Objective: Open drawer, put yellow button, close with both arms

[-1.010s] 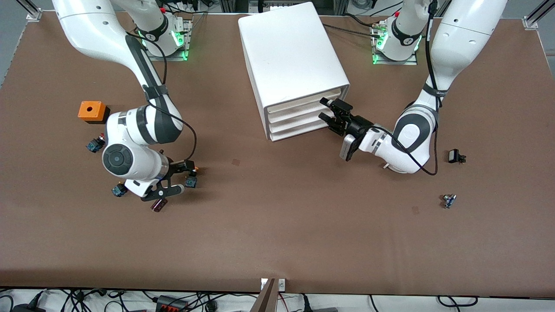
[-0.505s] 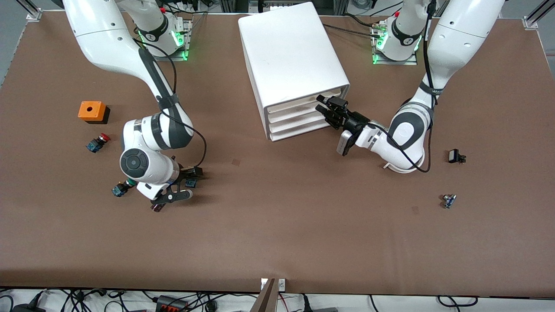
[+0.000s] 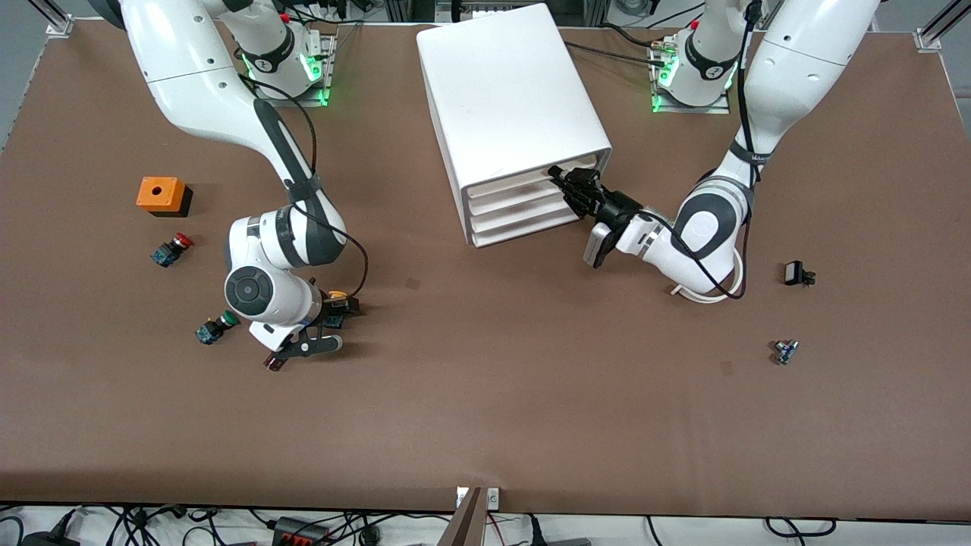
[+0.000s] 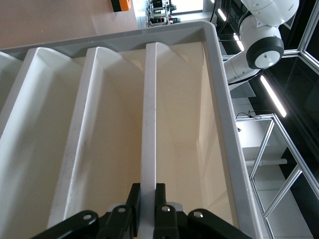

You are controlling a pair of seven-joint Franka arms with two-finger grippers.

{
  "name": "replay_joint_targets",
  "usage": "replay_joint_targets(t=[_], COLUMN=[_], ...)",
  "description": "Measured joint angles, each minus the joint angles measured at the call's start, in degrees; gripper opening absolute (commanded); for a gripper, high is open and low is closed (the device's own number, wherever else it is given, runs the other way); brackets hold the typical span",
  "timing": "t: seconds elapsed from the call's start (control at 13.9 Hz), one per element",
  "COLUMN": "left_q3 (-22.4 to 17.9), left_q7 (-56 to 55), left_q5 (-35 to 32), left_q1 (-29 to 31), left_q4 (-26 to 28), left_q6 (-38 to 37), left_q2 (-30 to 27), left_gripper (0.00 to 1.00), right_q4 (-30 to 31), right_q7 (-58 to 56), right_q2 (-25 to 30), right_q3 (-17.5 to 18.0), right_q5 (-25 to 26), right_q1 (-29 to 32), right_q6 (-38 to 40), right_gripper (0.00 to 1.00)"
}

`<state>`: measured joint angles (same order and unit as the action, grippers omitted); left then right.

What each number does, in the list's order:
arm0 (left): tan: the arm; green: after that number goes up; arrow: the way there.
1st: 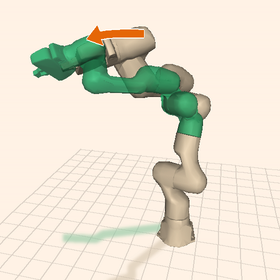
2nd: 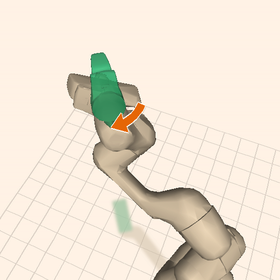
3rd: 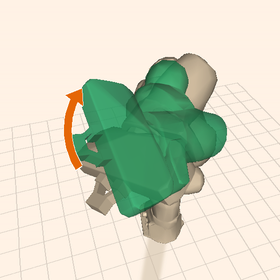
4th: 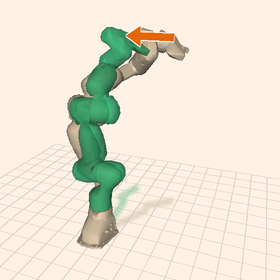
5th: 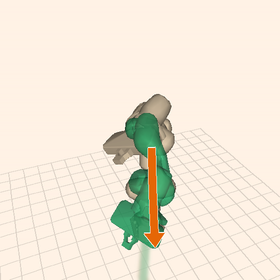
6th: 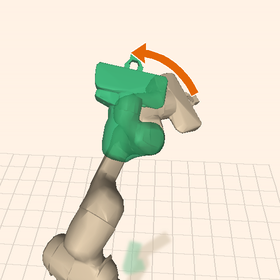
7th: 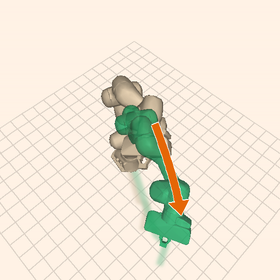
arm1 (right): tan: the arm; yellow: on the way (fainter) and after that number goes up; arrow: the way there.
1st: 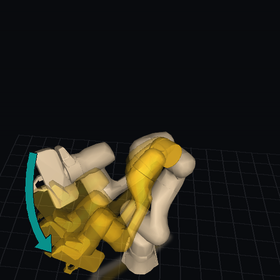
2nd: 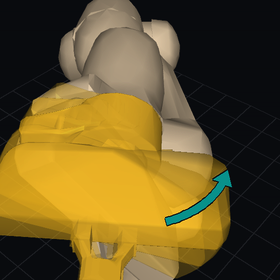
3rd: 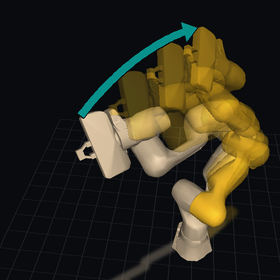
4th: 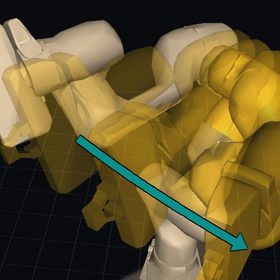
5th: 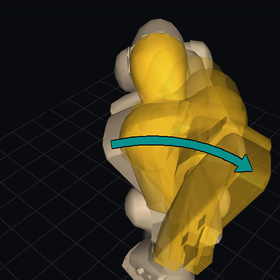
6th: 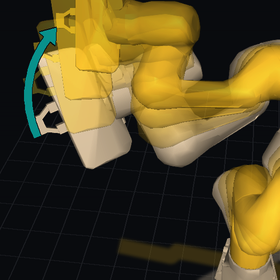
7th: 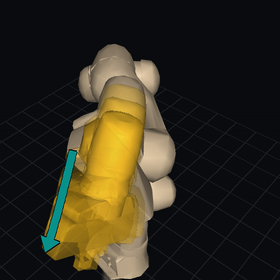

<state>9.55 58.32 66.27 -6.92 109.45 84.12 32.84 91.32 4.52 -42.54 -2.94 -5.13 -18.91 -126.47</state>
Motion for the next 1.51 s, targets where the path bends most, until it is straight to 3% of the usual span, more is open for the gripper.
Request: replay_joint_targets(t=[0.22,0.29,0.43,0.58,0.87,1.08,1.3,1.37,1.44,1.51], left_q3=[0.0,0.0,-0.3,-0.8,-1.2,-1.2,-1.2,-1.2,-1.2,-1.2], left_q7=[0.0,0.0,0.0,-0.1,-0.3,-1.8,-2.8,-3.0,-3.2,-3.3], left_q5=[0.0,0.0,0.0,0.0,-0.5,-2.1,-2.3,-2.5,-2.6,-2.6], left_q1=[0.1,0.2,0.3,0.4,2.4,4.4,4.8,4.8,4.8,4.8], left_q4=[0.0,-0.2,-1.0,-2.2,-8.7,-14.4,-16.6,-17.1,-17.5,-17.9], left_q6=[0.1,0.2,0.5,0.7,0.9,0.7,0.4,0.4,0.4,0.5], left_q2=[0.0,0.0,0.0,0.2,4.0,7.0,8.3,8.5,8.7,8.9], left_gripper=[0.0,0.01,0.01,0.01,0.01,0.02,0.03,0.17,0.47,0.92], right_q4=[0.0,0.0,0.0,-0.1,-2.8,-9.2,-16.4,-18.9,-21.3,-23.5], right_q7=[0.1,0.1,0.1,0.1,0.0,-0.1,-0.1,-0.1,-0.1,-0.1], right_q2=[-0.2,-0.4,-0.7,-0.7,-0.6,-0.2,0.3,0.4,0.6,0.9], right_q3=[0.0,0.0,0.0,0.0,-0.1,-0.3,-0.6,-0.7,-0.7,-0.8], right_q5=[0.0,0.0,0.0,-0.1,-0.2,-0.2,-0.2,-0.2,-0.2,-0.2], right_q1=[0.0,0.0,0.0,0.0,0.0,0.0,0.0,0.0,0.0,0.0], right_q6=[0.0,0.0,0.0,0.0,0.8,7.4,13.8,15.6,17.2,18.9], right_gripper=[0.62,0.55,0.24,0.03,0.0,0.0,0.0,0.0,0.0,0.0])
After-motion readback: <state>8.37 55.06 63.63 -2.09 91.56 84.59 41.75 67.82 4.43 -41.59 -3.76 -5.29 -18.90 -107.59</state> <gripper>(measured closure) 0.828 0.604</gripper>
